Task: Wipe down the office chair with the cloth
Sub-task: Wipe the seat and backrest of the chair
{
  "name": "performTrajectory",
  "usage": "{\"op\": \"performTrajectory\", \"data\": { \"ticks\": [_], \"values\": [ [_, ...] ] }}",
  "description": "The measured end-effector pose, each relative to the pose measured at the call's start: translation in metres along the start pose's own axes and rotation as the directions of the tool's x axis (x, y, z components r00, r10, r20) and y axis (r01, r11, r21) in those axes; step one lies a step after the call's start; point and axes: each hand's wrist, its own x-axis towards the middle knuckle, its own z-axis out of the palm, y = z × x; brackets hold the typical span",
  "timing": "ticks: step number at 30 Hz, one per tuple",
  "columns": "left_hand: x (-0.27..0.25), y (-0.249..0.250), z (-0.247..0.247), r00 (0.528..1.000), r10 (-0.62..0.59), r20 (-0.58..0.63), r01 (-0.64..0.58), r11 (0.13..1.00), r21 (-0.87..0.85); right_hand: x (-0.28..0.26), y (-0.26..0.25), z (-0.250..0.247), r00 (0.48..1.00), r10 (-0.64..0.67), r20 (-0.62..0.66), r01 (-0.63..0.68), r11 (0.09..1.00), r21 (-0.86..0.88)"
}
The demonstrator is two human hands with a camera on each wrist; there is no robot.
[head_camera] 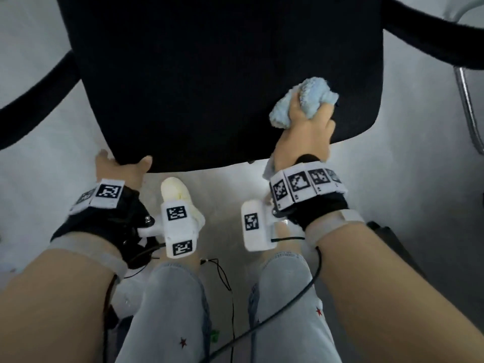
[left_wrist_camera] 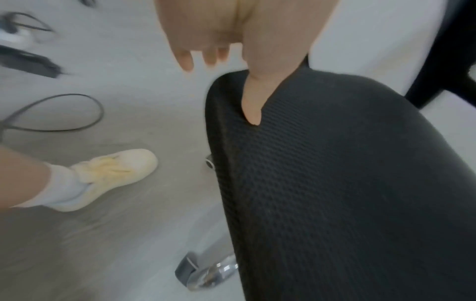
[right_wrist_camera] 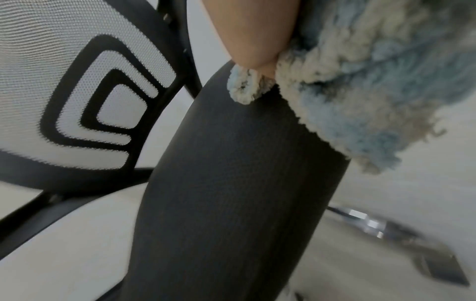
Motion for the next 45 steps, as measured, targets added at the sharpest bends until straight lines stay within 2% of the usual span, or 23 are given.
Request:
{"op": "performTrajectory", "data": {
  "ticks": [2,4,6,8,10,12,14,16,18,20,23,24,26,28,29,32,36,38,40,42,43,44,45],
  "values": [
    [0.003,-0.008,-0.008,0.998,-0.006,0.055,0.006,1.000,-0.002,-0.023,-0.030,0.021,0.974,-0.207,0.092,0.211,0.977,-0.038],
    [0.009,-0.008,-0.014,0.997,0.022,0.069,-0.026,0.998,0.056,-0.036,-0.044,0.032,0.881,-0.427,0.202,0.449,0.891,-0.074],
    [0.015,-0.003,-0.019,0.996,0.028,0.087,-0.036,0.995,0.092,-0.028,-0.035,0.028,0.813,-0.541,0.217,0.574,0.807,-0.137],
    [0.022,-0.001,-0.023,0.994,0.020,0.111,-0.032,0.994,0.104,-0.004,-0.014,0.009,0.880,-0.459,0.122,0.474,0.863,-0.173],
    [0.026,0.002,-0.023,0.991,0.017,0.134,-0.035,0.991,0.133,0.023,0.013,-0.017,0.972,-0.233,-0.030,0.232,0.972,-0.029],
    [0.029,0.004,-0.019,0.989,0.001,0.146,-0.023,0.989,0.148,0.040,0.028,-0.037,0.986,-0.062,-0.154,0.076,0.993,0.089],
    [0.030,0.003,-0.015,0.989,0.008,0.147,-0.034,0.985,0.171,0.042,0.021,-0.033,0.985,0.016,-0.171,-0.021,1.000,-0.024],
    [0.031,0.001,-0.011,0.988,0.033,0.150,-0.059,0.983,0.173,0.029,-0.010,-0.009,0.995,0.014,-0.102,-0.028,0.990,-0.137],
    [0.033,-0.002,-0.010,0.986,0.055,0.159,-0.083,0.982,0.172,0.000,-0.050,0.022,0.986,-0.144,0.078,0.155,0.976,-0.156],
    [0.036,-0.005,-0.012,0.986,0.061,0.156,-0.088,0.981,0.174,-0.029,-0.078,0.045,0.899,-0.366,0.243,0.411,0.895,-0.174],
    [0.041,-0.006,-0.014,0.986,0.054,0.158,-0.079,0.984,0.159,-0.035,-0.082,0.050,0.659,-0.608,0.442,0.731,0.656,-0.187],
    [0.042,-0.007,-0.015,0.986,0.047,0.158,-0.072,0.984,0.162,-0.023,-0.074,0.044,0.651,-0.634,0.417,0.749,0.628,-0.214],
    [0.045,-0.009,-0.014,0.986,0.024,0.164,-0.052,0.984,0.171,0.003,-0.054,0.020,0.768,-0.565,0.301,0.639,0.714,-0.288],
    [0.044,-0.007,-0.012,0.984,0.000,0.178,-0.031,0.985,0.171,0.031,-0.021,-0.013,0.912,-0.390,0.126,0.409,0.872,-0.267],
    [0.042,-0.006,-0.011,0.984,-0.010,0.181,-0.021,0.986,0.168,0.039,-0.005,-0.031,0.950,-0.310,0.043,0.309,0.911,-0.274],
    [0.033,-0.001,-0.009,0.988,0.010,0.152,-0.035,0.985,0.167,0.053,0.024,-0.056,0.981,-0.165,-0.102,0.123,0.935,-0.332],
    [0.014,0.012,-0.005,0.988,0.134,0.073,-0.140,0.986,0.093,0.047,-0.012,-0.021,0.998,0.037,-0.043,-0.048,0.958,-0.283],
    [0.005,0.028,-0.004,0.984,0.143,0.109,-0.158,0.978,0.138,0.020,-0.043,0.005,0.987,-0.145,0.073,0.160,0.949,-0.271],
    [0.001,0.045,0.000,0.982,0.132,0.132,-0.155,0.971,0.183,-0.009,-0.063,0.022,0.857,-0.459,0.234,0.509,0.824,-0.248],
    [-0.001,0.062,0.006,0.979,0.166,0.118,-0.188,0.960,0.206,-0.013,-0.067,0.022,0.729,-0.605,0.321,0.678,0.702,-0.216],
    [-0.001,0.069,0.010,0.973,0.199,0.117,-0.221,0.948,0.230,-0.001,-0.061,0.017,0.707,-0.629,0.323,0.705,0.667,-0.243],
    [0.000,0.076,0.014,0.967,0.224,0.121,-0.249,0.933,0.261,0.012,-0.055,0.010,0.725,-0.617,0.305,0.688,0.666,-0.289],
    [0.001,0.082,0.018,0.964,0.235,0.126,-0.263,0.919,0.294,0.027,-0.046,-0.001,0.780,-0.568,0.262,0.626,0.703,-0.338]
  ]
}}
